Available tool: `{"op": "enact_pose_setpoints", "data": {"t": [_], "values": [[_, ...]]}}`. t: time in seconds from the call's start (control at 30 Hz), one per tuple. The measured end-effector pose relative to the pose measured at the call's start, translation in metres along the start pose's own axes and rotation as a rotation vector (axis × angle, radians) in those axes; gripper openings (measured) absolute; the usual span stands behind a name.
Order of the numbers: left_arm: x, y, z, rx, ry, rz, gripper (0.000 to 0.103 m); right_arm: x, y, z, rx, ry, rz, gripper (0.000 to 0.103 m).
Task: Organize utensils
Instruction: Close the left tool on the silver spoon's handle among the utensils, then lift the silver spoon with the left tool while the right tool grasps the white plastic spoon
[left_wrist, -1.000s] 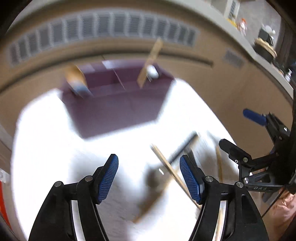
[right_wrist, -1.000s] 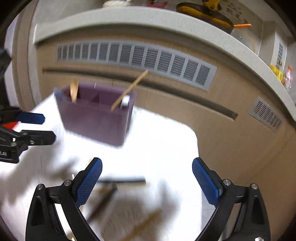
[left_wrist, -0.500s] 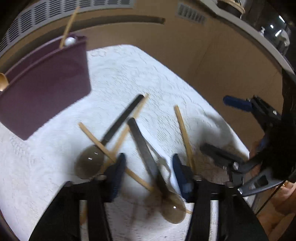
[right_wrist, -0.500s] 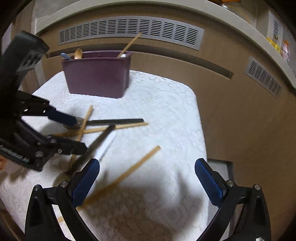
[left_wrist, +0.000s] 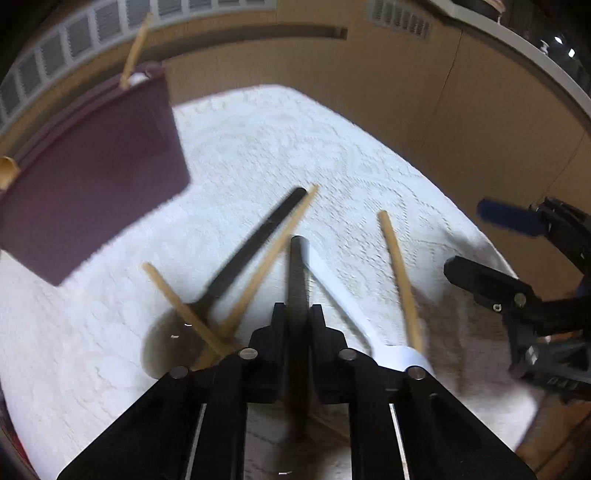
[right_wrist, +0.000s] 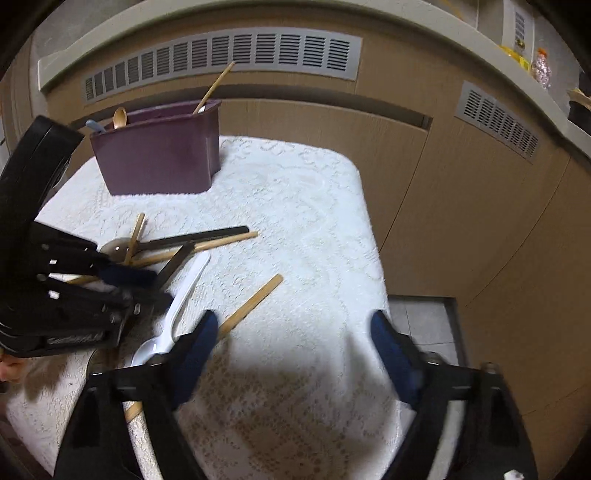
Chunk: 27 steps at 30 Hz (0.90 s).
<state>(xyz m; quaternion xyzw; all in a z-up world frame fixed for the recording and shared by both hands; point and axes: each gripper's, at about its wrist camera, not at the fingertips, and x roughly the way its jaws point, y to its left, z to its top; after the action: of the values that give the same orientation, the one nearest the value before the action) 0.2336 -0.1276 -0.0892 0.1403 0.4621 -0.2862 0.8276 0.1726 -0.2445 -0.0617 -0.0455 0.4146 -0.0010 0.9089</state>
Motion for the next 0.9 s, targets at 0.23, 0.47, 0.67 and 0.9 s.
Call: {"op": "enact_pose_setpoints", "data": {"t": [0.23,0.47,0.67,0.9], "values": [[-0.031,0.046,-0.034,-0.203,-0.05,-0.059,0.012,0.012,0.011,0.008,0.075,0.097,0.25,0.034],[-0.075,0.07,-0.059,-0.312,-0.145,-0.058,0.012,0.031,0.04,0.023,0.062,0.143,0.272,0.023],[-0.085,0.075,-0.069,-0.321,-0.179,-0.059,0.012,0.052,0.058,0.039,0.066,0.182,0.201,0.023],[-0.093,0.081,-0.076,-0.343,-0.197,-0.063,0.012,0.059,0.067,0.038,0.016,0.207,0.108,0.011]]}}
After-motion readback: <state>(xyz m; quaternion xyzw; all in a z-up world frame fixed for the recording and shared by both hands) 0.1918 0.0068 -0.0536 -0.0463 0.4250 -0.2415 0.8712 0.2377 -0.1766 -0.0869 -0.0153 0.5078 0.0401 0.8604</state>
